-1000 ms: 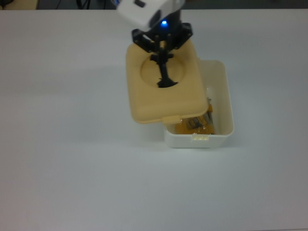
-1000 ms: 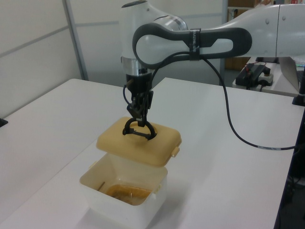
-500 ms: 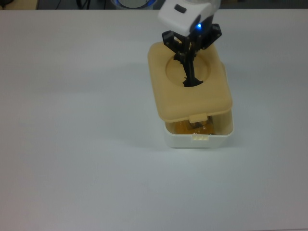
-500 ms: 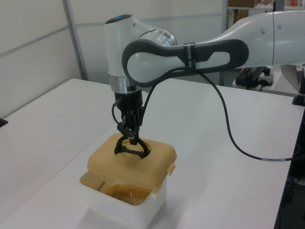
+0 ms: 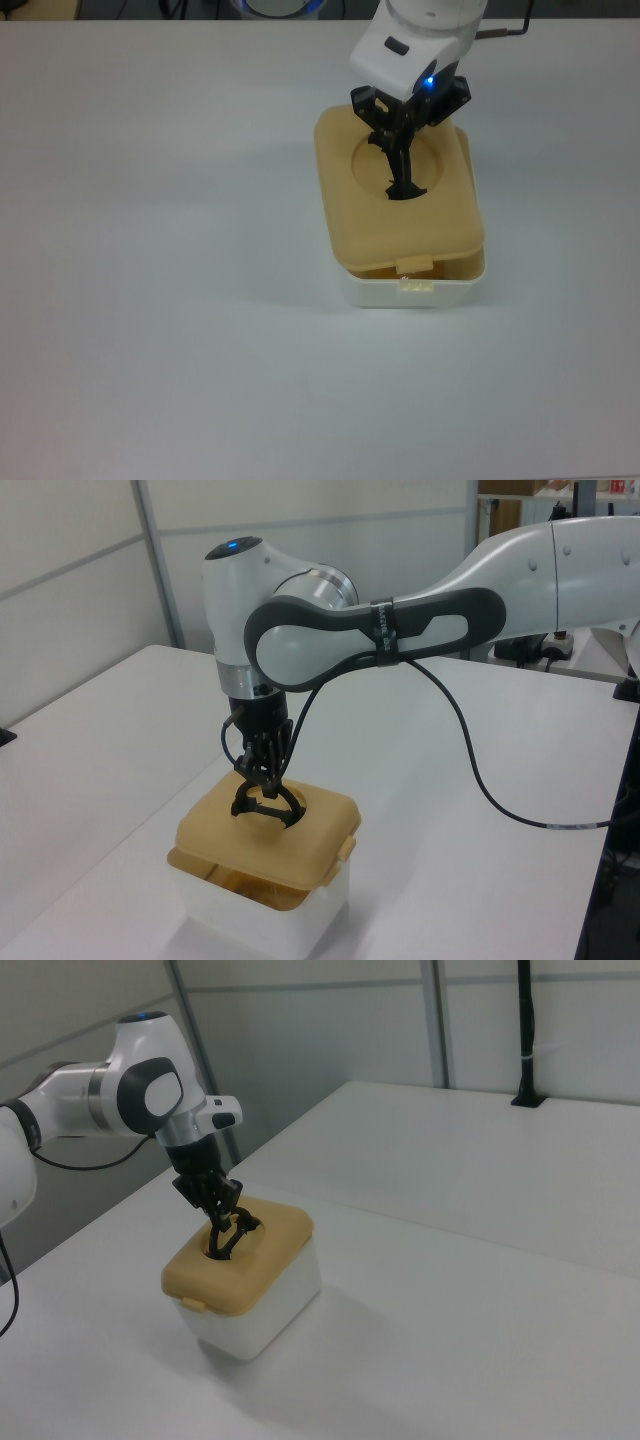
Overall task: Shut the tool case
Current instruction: 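Lower the lid onto the box rim and press it down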
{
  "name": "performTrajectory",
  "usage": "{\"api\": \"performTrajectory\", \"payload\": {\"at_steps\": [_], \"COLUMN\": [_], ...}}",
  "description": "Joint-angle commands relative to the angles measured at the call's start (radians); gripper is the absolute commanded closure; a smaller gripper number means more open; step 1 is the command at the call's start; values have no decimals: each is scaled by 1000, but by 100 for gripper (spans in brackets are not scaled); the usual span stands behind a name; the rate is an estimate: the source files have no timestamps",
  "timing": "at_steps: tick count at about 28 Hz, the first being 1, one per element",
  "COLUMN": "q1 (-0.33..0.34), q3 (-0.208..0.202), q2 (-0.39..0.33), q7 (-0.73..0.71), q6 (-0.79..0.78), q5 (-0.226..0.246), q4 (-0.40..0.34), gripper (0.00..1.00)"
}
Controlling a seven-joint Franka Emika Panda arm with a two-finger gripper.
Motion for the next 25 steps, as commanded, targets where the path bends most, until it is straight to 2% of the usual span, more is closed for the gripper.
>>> {"api": "performTrajectory", "payload": {"at_steps": [1,6,16,21,23,25], "q1": [28,53,76,77,85,91], "q3": [-20,-18,-20,-20,-20,-20], "q2": [4,27,47,47,48,50], "q7": [42,72,102,106,112,126], "q6": [45,48,48,48,48,50], "q5": [-34,-67,-78,-80,-80,-80], "q4": [-9,-9,-6,-6,-6,-6], "gripper": [100,100,100,93,79,78]}}
